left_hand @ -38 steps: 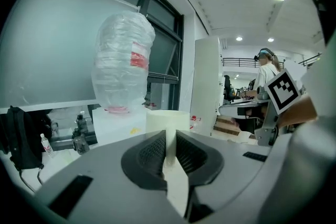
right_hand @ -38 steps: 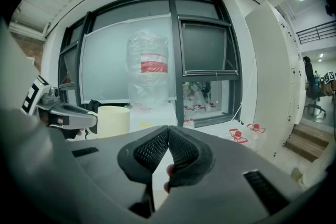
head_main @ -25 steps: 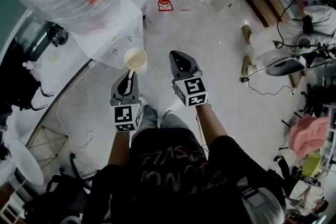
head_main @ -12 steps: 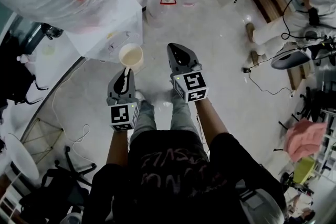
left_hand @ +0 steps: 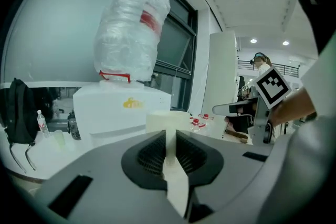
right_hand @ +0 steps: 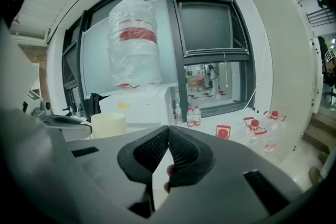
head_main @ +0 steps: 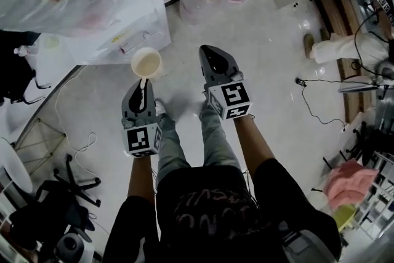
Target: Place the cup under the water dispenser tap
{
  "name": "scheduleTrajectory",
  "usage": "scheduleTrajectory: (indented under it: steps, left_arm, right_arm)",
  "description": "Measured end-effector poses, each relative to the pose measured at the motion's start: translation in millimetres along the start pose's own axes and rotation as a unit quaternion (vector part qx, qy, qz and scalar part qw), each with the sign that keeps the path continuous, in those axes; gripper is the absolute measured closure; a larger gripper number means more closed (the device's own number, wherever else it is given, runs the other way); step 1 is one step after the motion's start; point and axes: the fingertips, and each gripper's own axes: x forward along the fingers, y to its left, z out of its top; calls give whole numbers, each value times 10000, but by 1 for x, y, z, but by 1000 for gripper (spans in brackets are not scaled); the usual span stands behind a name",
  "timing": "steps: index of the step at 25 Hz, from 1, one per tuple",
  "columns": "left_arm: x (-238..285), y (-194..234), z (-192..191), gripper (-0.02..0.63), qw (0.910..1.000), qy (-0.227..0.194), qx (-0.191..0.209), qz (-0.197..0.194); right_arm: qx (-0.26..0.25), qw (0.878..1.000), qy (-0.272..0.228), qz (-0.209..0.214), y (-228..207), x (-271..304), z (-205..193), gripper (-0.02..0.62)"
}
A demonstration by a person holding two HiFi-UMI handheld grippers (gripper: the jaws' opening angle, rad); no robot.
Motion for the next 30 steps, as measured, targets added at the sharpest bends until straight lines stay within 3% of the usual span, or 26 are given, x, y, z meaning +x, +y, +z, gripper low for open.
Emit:
scheduleTrajectory:
  steps: [16,30]
  left_arm:
    - [82,21,-105,558,9983,-84,26,576]
    - [142,48,-172,558,9962,-383,232,746]
  right_arm:
    - [185,9988,169,420,-36,64,-116,581]
    - [109,9980,13,619,-45,124,-191,581]
